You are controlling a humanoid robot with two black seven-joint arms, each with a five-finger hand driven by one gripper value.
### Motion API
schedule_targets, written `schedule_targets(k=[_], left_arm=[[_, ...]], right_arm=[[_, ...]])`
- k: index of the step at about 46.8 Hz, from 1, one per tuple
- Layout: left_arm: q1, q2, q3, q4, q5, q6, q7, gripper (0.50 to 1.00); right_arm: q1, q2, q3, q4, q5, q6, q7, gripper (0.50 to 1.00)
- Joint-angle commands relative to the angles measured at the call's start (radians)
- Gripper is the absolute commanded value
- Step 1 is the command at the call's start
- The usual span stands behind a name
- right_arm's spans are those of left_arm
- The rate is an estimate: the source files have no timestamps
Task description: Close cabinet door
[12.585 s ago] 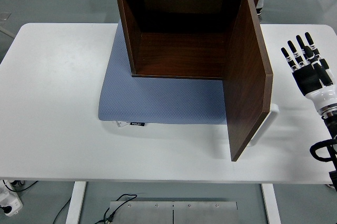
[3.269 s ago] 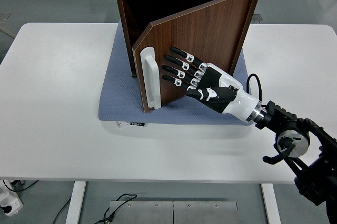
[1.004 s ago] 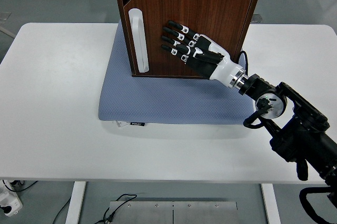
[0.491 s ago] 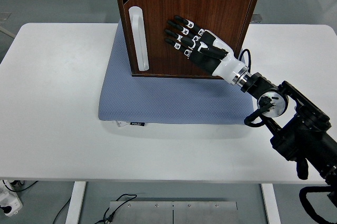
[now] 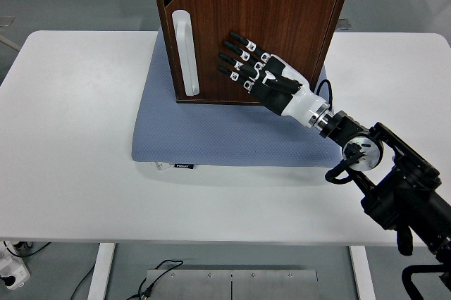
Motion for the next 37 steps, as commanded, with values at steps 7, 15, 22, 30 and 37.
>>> schedule_targets(k=[7,15,22,30,37], left_arm=[[0.000,0.000,0.000,0.001,0.000,0.000,0.000,1.000],[0.000,0.000,0.000,-0.001,0.000,0.000,0.000,1.000],[0.000,0.000,0.000,0.001,0.000,0.000,0.000,1.000],[0.000,0.000,0.000,-0.001,0.000,0.000,0.000,1.000],[0.000,0.000,0.000,-0.001,0.000,0.000,0.000,1.000]], right_arm=[[-0.081,0.000,0.008,0.105,0.000,0.000,0.000,1.000],[-0.149,-0.077,0.041,0.180,0.000,0.000,-0.002,1.000],[-0.199,-0.158,0.071,0.229,0.000,0.000,-0.002,1.000],[-0.270,-0.241,0.111,0.295,0.002,0.000,-0.003,1.000],[-0.331,-0.287,0.157,0.331,0.002,0.000,-0.003,1.000]])
